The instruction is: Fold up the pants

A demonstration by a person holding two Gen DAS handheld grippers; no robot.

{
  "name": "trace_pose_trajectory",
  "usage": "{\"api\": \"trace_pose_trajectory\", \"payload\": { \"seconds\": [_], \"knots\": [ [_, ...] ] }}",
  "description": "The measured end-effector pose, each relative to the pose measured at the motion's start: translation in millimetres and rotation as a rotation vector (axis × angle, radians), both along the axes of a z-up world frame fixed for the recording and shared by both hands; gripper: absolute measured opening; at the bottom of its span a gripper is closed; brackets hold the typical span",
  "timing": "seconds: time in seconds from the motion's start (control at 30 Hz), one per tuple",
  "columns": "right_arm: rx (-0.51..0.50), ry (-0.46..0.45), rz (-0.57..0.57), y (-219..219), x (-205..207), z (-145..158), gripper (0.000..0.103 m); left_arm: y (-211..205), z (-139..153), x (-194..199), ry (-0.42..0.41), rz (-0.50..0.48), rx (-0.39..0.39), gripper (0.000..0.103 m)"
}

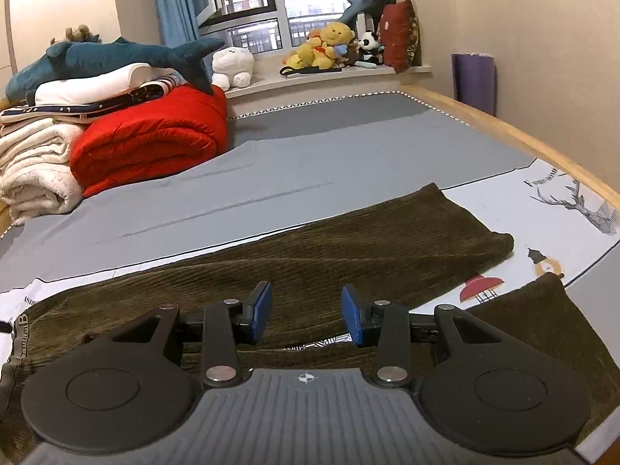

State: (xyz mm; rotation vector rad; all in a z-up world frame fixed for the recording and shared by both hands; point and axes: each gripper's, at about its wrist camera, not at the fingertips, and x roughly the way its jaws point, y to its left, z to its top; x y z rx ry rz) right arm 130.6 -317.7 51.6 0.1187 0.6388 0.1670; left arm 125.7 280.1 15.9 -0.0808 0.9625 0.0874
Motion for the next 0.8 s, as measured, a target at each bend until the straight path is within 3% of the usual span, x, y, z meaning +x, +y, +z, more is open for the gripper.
{"api": "trace_pose_trajectory", "payload": {
  "seconds": [0.17, 0.33, 0.47, 0.7, 0.8],
  "knots": [
    [0.020, 0.014, 0.001, 0, 4, 0, 0.041, 8, 3, 12, -0.014, 0.028, -0.043, 0.015],
    [-0.019, -0.002, -0.015, 7, 5, 1, 0.040, 55, 9, 16, -0.060, 0.195, -0.104, 0.015],
    [0.003, -0.002, 0.002, 11, 6, 2, 0.032, 90, 0, 15, -0.064, 0.328, -0.164, 0.015],
    [-0.019, 0.001, 0.089, 29, 7, 2, 0.032, 91, -24, 34, -0.037, 0.292, -0.095, 0.015],
    [-0.015, 0.026, 0.111, 32, 10, -1, 0.032, 88, -28, 44, -0.058, 0.263, -0.095, 0.022]
  ]
}}
